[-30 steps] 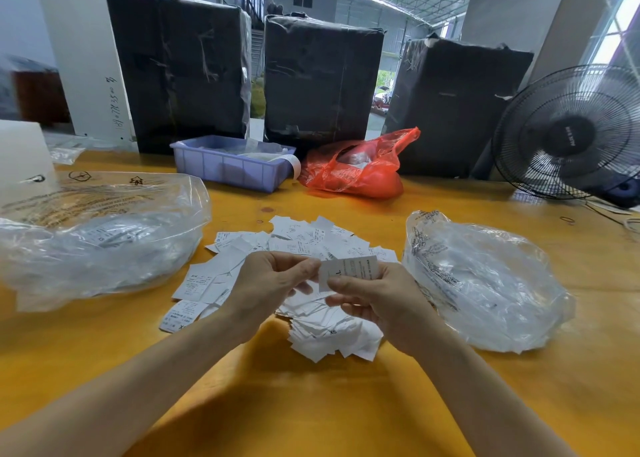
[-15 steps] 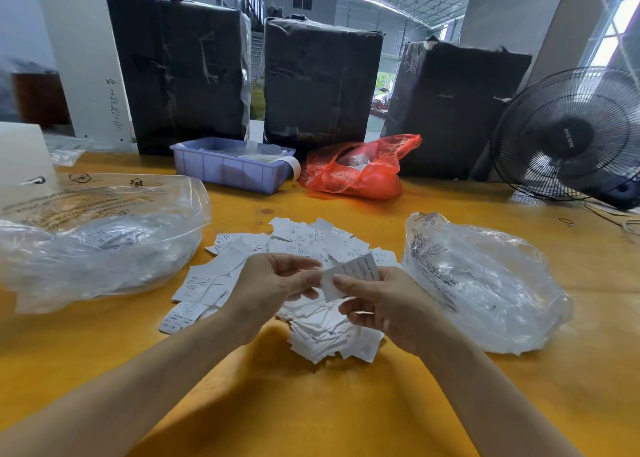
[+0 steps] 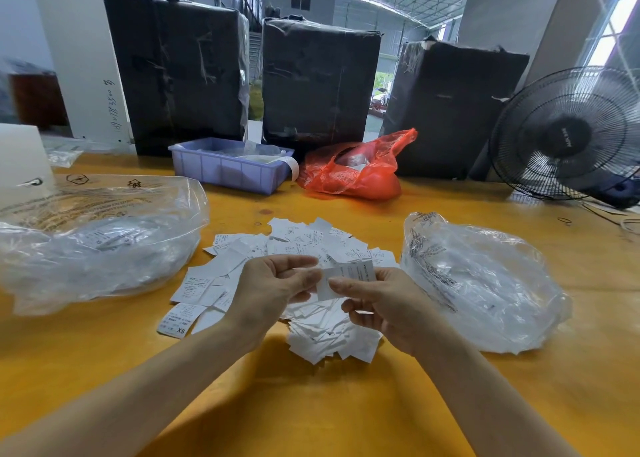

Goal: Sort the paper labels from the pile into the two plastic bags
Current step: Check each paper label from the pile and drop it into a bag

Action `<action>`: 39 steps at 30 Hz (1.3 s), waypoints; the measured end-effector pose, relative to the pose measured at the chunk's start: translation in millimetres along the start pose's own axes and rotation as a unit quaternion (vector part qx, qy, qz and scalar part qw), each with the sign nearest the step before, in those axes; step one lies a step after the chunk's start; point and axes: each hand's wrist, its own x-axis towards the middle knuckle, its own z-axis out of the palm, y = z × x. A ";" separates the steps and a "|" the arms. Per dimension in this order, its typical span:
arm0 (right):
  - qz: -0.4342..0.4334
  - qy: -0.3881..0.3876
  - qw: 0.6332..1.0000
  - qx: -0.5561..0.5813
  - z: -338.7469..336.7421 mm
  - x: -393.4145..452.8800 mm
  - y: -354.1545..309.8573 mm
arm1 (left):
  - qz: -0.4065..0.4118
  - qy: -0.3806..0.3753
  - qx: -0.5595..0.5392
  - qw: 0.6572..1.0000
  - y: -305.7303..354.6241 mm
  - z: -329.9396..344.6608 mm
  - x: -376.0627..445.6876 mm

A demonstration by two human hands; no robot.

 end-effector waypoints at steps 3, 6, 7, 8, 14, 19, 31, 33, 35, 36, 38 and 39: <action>-0.005 0.004 1.000 -0.002 -1.2 0.1 -0.4 | -0.010 -0.008 0.011 1.000 -1.7 1.4 -0.7; 0.000 -0.003 0.999 -0.036 -4.0 -0.2 -1.7 | -0.007 0.001 0.008 1.000 1.1 -1.2 2.1; 0.000 -0.007 0.999 -0.046 -3.9 -0.3 -1.6 | -0.007 0.003 0.006 1.000 1.4 -2.2 2.6; -0.002 -0.011 0.999 -0.050 -3.5 -0.2 -1.1 | -0.008 0.001 0.009 1.000 1.1 -2.5 2.4; -0.021 -0.027 0.997 -0.072 -4.0 0.6 0.7 | -0.006 -0.014 0.033 0.999 -1.1 1.0 -0.2; -0.045 -0.059 0.992 -0.105 -1.2 -1.3 3.0 | -0.021 -0.033 0.057 0.998 -1.9 1.2 -1.5; -0.240 0.079 0.957 -0.145 8.5 1.1 5.6 | -0.096 0.048 -0.105 0.989 -3.7 7.1 -1.2; -0.229 0.077 0.962 -0.130 9.5 0.8 6.1 | -0.095 0.062 -0.113 0.987 -3.0 6.4 0.0; -0.217 0.080 0.969 -0.092 9.8 0.3 6.1 | -0.096 0.068 -0.097 0.988 -3.9 5.3 0.7; -0.212 0.084 0.971 -0.068 9.7 0.2 6.3 | -0.096 0.067 -0.091 0.989 -4.3 5.2 0.7; -0.205 0.087 0.974 -0.042 9.8 -0.5 6.1 | -0.094 0.061 -0.083 0.990 -4.6 6.2 -0.3; -0.206 0.085 0.973 -0.051 9.8 -0.6 6.4 | -0.092 0.060 -0.078 0.991 -4.4 7.3 -1.0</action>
